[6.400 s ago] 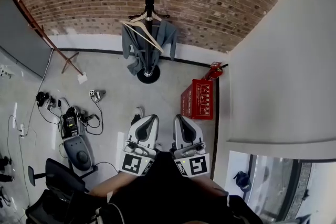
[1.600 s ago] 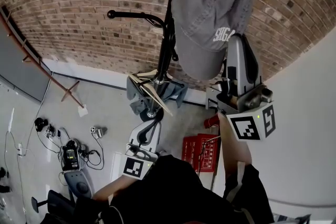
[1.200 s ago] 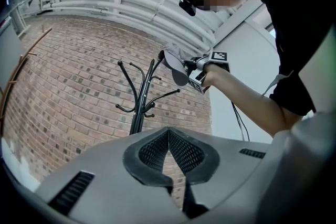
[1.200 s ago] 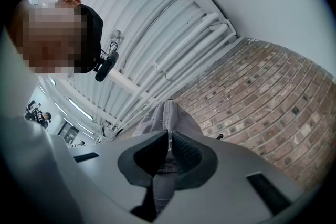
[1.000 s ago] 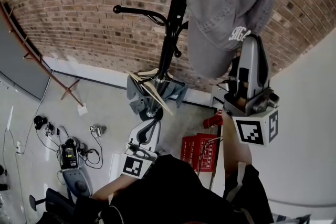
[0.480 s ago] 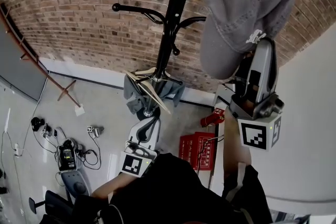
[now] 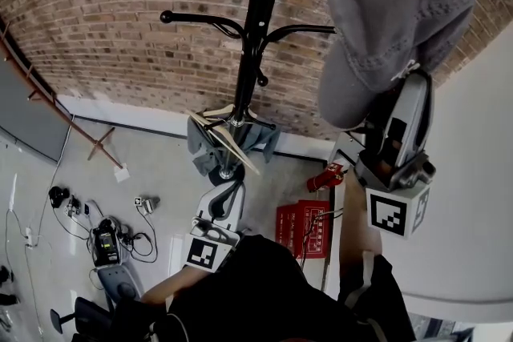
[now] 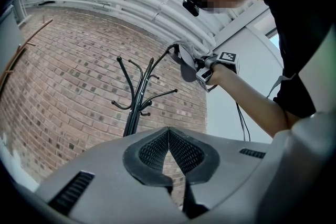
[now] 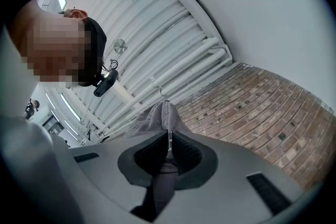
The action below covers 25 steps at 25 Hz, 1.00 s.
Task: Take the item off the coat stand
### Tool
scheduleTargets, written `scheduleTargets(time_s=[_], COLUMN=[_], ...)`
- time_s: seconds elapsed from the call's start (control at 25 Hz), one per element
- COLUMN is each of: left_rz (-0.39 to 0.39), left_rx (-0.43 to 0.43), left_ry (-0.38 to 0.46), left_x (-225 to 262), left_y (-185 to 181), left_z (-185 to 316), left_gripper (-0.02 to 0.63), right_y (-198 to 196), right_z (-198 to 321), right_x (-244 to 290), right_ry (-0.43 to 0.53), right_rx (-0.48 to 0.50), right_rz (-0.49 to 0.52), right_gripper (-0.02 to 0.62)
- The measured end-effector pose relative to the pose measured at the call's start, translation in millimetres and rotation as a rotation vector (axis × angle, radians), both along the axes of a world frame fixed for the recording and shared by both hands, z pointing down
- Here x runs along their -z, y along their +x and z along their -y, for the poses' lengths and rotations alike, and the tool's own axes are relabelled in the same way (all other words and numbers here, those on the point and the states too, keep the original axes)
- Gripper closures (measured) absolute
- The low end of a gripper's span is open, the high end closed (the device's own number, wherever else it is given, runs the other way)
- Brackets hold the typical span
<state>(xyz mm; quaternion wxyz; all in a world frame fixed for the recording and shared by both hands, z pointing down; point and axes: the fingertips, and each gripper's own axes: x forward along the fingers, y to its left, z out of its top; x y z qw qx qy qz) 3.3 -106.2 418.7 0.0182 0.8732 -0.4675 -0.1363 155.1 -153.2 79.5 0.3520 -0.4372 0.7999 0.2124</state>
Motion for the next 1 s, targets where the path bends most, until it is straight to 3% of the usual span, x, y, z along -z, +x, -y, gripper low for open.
scheduleTargets(time_s=[0.44,1.0], left_rz=[0.010,0.022], left_rx=[-0.025,-0.057], left_ry=[-0.021,-0.016], left_x=[-6.1,-5.7], left_y=[-0.5,3.9], left_z=[-1.4,-2.9], left_gripper=[0.588,0.588], right_y=[20.9,6.8], right_z=[-2.6,-10.9], right_x=[-16.3,-62.8], right_ry=[-0.026,-0.119], right_rx=[-0.028,-0.021], right_rz=[0.059,-0.035], right_gripper=[0.560,0.560])
